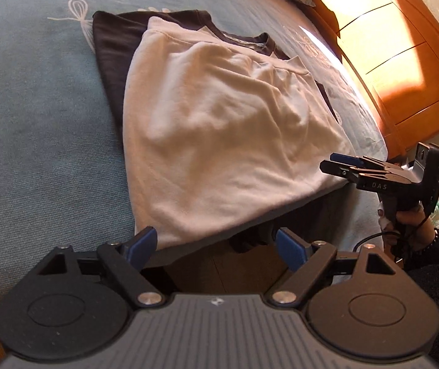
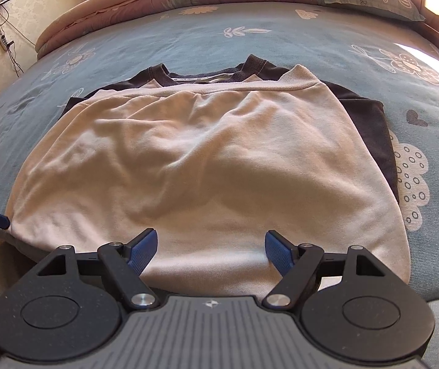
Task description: Fold clothes
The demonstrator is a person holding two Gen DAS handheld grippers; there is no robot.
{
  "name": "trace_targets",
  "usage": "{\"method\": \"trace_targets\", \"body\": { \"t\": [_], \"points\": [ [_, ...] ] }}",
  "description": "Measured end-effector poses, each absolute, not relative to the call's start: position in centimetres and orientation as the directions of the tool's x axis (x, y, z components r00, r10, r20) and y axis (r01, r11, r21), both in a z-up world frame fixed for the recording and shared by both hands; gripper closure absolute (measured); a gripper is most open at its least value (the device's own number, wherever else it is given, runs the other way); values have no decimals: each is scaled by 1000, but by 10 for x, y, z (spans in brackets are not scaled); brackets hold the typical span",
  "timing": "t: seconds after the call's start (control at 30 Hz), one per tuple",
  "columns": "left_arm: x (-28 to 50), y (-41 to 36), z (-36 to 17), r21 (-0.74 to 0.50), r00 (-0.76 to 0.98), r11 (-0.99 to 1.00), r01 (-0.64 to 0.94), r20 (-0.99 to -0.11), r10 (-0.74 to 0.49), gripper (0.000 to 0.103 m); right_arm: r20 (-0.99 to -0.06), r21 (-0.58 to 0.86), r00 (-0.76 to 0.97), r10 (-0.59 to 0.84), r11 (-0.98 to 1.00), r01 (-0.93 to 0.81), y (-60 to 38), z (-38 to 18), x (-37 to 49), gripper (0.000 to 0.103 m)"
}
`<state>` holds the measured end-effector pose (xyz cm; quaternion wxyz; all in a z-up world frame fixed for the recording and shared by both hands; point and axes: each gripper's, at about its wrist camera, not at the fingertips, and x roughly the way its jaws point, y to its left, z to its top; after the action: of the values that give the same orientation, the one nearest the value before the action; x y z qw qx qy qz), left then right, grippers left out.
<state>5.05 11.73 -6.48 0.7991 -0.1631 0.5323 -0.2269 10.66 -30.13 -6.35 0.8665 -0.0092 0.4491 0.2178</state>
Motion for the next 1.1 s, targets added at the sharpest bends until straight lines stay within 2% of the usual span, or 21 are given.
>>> {"method": "trace_targets", "body": {
  "t": [0.1,0.27,0.5,0.57,0.73,1.0,1.1],
  "points": [
    [55,115,-46,-447,387,866,223,-775,-500,18,-749,208,529,398,900,-382,-313,-54,111,21],
    [88,100,-43,-406,461,882,237,-753,-470,18,-711,169,603,362,920,-353,-328,-35,123,18],
    [117,88,-69,-428,469,881,202,-748,-470,18,-730,164,594,338,931,-328,-338,-48,117,18],
    [124,88,-77,-435,468,882,183,-750,-467,14,-747,162,578,327,934,-319,-340,-56,115,18],
    [132,94,-61,-454,497,873,178,-725,-477,15,-761,168,559,328,933,-318,-341,-65,114,18],
    [185,102,-65,-538,520,835,112,-684,-511,14,-742,184,556,375,911,-369,-327,-58,116,17],
    [200,103,-76,-536,508,841,78,-704,-496,15,-741,181,552,384,905,-386,-323,-56,115,17]
  ]
}}
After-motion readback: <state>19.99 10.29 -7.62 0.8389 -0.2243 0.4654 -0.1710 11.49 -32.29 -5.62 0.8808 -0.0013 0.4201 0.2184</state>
